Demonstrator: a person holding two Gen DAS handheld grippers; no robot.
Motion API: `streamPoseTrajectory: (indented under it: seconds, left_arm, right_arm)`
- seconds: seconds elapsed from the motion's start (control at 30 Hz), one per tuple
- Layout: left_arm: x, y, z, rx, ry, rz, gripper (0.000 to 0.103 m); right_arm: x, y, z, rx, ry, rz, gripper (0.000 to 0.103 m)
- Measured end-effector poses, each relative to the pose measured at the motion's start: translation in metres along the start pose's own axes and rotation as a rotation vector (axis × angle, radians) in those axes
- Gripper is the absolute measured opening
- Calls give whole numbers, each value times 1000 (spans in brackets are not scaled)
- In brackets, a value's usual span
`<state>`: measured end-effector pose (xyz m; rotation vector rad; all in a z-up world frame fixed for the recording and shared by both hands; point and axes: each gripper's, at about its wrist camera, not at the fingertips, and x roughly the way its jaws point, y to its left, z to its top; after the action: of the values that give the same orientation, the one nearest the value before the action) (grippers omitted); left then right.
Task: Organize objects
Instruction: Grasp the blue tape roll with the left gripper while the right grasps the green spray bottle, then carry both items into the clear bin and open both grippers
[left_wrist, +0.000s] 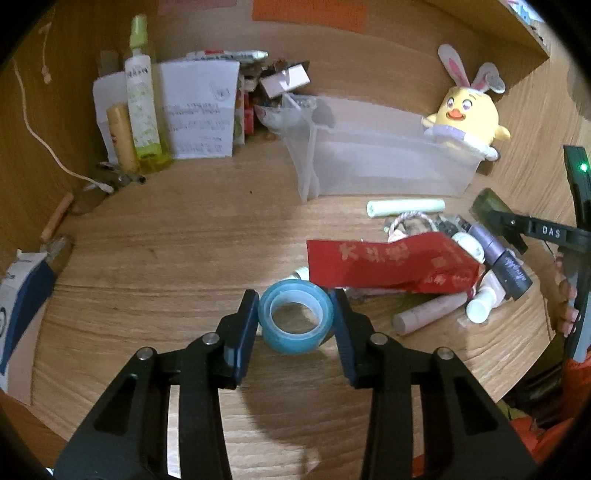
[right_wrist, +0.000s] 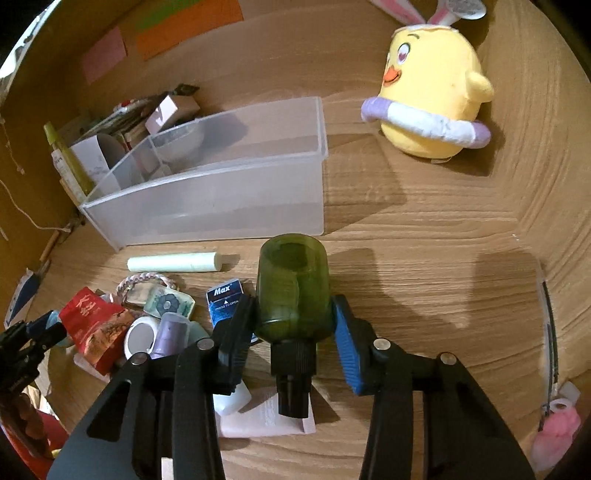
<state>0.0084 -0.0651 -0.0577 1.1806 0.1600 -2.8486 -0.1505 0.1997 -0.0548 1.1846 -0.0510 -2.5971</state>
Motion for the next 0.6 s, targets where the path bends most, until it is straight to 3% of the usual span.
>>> streamPoseTrajectory:
  seconds: [0.27, 0.6]
  left_arm:
    - [-26, 0, 33, -7, -87, 8, 39]
    - [-25, -24, 106, 41, -194, -32, 39]
  right_arm:
    - [-42, -2, 9, 8, -114, 23, 39]
    - [-64, 17, 63, -68, -245, 19, 39]
